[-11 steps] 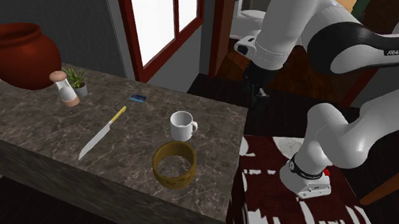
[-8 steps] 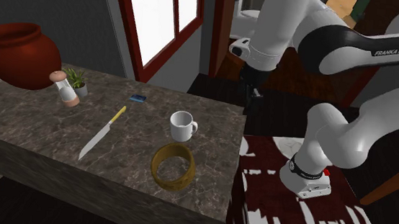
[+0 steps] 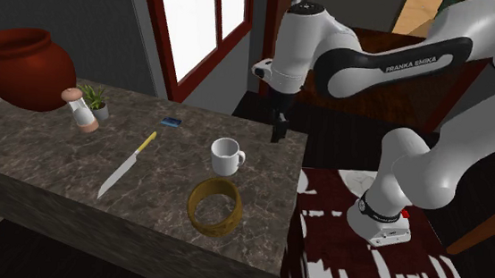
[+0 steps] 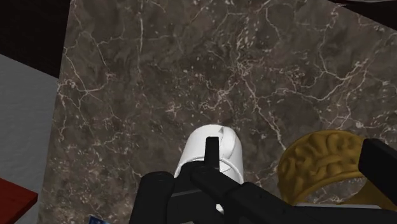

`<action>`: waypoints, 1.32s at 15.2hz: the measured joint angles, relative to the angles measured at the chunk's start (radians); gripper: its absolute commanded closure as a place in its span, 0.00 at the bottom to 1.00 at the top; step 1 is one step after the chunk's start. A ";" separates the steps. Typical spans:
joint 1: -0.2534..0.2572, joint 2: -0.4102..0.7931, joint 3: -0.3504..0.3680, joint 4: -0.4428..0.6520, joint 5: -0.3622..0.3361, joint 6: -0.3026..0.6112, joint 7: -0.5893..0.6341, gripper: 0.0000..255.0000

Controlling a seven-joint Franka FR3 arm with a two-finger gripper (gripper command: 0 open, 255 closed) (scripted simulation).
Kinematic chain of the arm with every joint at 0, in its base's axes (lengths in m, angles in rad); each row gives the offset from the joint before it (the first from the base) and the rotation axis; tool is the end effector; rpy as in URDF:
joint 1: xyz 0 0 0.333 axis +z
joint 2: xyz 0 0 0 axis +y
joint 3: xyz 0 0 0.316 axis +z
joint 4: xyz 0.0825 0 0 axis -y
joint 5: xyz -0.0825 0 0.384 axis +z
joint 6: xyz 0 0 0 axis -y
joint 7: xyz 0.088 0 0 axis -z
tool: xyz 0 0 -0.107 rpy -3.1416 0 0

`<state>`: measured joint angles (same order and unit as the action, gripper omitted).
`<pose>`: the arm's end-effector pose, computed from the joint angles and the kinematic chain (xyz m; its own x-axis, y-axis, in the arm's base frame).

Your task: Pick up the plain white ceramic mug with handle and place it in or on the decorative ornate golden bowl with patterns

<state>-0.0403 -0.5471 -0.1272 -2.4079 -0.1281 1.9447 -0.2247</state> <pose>0.3877 -0.0791 0.5139 0.9910 0.1168 0.0656 0.1120 -0.9910 0.0730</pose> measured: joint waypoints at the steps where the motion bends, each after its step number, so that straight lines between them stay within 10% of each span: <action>1: 0.001 0.037 -0.012 0.021 0.005 0.018 -0.013 0.00; 20: -0.011 0.671 -0.167 0.312 0.263 0.339 -0.334 0.00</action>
<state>-0.0518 0.1244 -0.2940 -2.0961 0.1346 2.2842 -0.5591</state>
